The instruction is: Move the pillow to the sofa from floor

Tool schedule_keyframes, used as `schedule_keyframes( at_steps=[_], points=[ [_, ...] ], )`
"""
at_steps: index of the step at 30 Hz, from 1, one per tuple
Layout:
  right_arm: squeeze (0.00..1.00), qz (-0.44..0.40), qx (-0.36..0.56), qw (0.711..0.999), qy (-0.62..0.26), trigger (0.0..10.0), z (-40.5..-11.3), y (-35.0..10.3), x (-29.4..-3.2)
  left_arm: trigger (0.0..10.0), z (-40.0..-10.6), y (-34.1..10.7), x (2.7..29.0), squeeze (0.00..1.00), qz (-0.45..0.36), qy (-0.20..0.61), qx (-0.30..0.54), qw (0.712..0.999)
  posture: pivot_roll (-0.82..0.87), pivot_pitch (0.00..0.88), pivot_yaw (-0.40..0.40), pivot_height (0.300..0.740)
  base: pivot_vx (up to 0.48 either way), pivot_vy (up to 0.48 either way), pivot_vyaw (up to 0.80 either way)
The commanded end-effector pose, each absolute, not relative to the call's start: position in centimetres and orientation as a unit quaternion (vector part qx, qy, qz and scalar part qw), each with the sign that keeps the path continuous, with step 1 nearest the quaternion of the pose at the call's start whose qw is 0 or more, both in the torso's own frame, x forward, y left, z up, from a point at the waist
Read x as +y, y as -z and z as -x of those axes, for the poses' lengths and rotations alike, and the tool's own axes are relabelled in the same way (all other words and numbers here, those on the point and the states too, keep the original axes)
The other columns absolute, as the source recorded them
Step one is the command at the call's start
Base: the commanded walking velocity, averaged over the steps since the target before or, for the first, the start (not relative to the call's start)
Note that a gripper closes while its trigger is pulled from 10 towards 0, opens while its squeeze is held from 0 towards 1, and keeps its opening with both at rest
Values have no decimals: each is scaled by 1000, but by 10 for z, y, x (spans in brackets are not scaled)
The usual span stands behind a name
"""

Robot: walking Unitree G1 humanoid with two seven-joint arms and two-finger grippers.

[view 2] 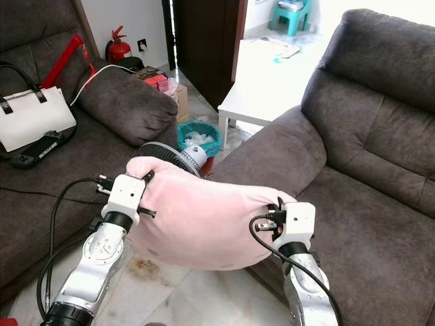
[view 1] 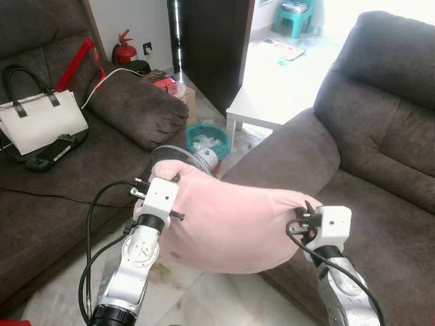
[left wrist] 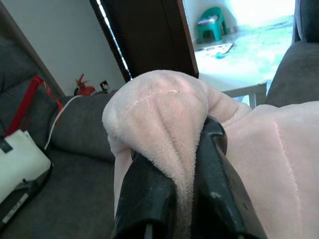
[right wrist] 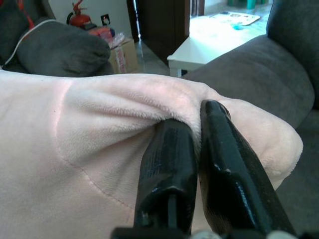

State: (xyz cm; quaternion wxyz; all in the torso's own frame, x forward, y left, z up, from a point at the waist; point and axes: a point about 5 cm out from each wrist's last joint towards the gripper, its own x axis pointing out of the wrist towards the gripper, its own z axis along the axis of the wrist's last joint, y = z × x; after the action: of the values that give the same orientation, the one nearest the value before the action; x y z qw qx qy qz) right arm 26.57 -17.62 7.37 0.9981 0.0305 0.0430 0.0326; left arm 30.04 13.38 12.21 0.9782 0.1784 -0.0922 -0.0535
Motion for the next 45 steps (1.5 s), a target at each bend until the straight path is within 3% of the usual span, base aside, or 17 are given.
schedule_keyframes(
  at_steps=[1, 14, 27, 38, 45],
  points=[
    [0, -33, -12, 999, -19, 10000, -273, -99, -182, 10000, -303, -142, 130, 0, -181, 46, -141, 972, 123, 3, -59, 740, 0, 0, 0],
    [0, -30, -55, 998, -29, 10000, -279, -124, -169, 10000, -307, -158, 122, 0, -197, 55, -175, 963, 115, 0, -35, 740, 0, 0, 0],
    [0, -29, -59, 998, -16, 10000, -272, -125, -160, 10000, -318, -153, 115, 0, -195, 94, -164, 962, 34, 0, 50, 740, 0, 0, 0],
    [0, -10, -72, 997, 33, 10000, -263, -133, -185, 10000, -327, -149, 78, 0, -160, 157, -158, 962, -68, 0, 89, 740, 0, 0, 0],
    [0, 14, -76, 994, 71, 10000, -257, -136, -208, 10000, -334, -149, 70, 0, -159, 180, -157, 958, -122, 0, 141, 740, 0, 0, 0]
  ],
)
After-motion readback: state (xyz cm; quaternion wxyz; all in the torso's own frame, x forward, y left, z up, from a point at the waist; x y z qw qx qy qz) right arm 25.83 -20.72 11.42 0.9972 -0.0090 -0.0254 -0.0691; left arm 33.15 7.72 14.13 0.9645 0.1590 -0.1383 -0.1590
